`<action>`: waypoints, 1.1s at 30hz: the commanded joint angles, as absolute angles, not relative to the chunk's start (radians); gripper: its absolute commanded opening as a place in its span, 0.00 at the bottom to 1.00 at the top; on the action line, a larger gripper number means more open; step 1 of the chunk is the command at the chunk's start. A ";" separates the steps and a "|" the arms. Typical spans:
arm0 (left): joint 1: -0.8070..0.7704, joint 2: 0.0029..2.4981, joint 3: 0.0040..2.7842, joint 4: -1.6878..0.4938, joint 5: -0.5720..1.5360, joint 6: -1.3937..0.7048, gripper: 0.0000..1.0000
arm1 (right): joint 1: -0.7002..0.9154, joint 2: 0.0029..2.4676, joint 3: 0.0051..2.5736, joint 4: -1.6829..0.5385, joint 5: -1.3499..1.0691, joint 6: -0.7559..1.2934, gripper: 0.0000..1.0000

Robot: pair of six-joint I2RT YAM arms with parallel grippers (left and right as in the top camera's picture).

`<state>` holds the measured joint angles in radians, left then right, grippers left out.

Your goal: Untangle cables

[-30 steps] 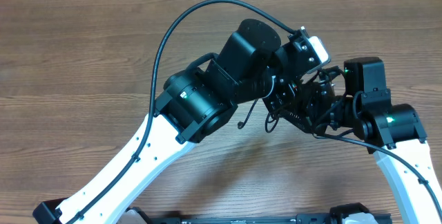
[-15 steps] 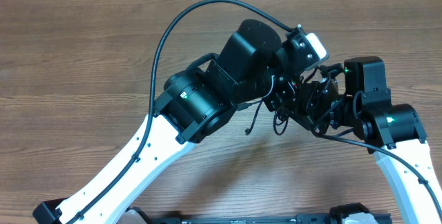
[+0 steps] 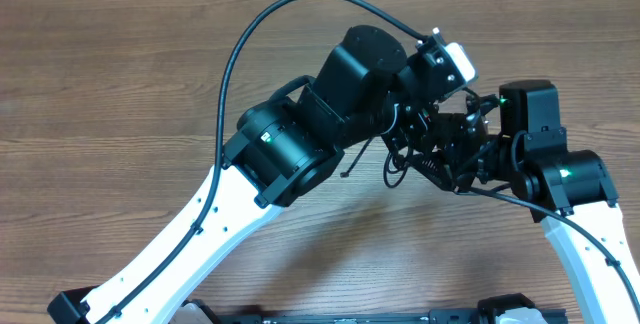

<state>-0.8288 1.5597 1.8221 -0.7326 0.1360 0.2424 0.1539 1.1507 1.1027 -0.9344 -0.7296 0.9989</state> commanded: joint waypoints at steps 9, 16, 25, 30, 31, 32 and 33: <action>-0.796 1.531 1.835 -0.679 0.072 0.270 0.04 | -0.032 1.147 1.119 -0.921 -0.859 1.118 0.49; -0.782 1.531 1.835 -0.664 0.105 0.269 0.04 | -0.136 1.147 1.119 -0.898 -0.999 1.118 0.48; -0.782 1.538 1.835 -0.619 0.104 0.239 0.04 | -0.123 1.147 1.119 -0.912 -1.102 1.087 0.43; -0.782 1.559 1.835 -0.572 0.097 0.239 0.04 | -0.123 1.147 1.119 -0.925 -1.122 1.089 0.41; -0.783 1.564 1.835 -0.560 0.100 0.238 0.05 | -0.123 1.147 1.119 -0.925 -1.127 1.095 0.40; -0.787 1.573 1.835 -0.548 0.102 0.239 0.04 | -0.123 1.147 1.119 -0.924 -1.127 1.096 0.40; -0.791 1.580 1.835 -0.540 0.105 0.239 0.04 | -0.123 1.147 1.119 -0.921 -1.127 1.096 0.40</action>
<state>-0.7837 1.5608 1.8221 -0.5690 0.0929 0.2428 -0.1291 1.1507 1.1027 -0.9272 -1.0950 1.0988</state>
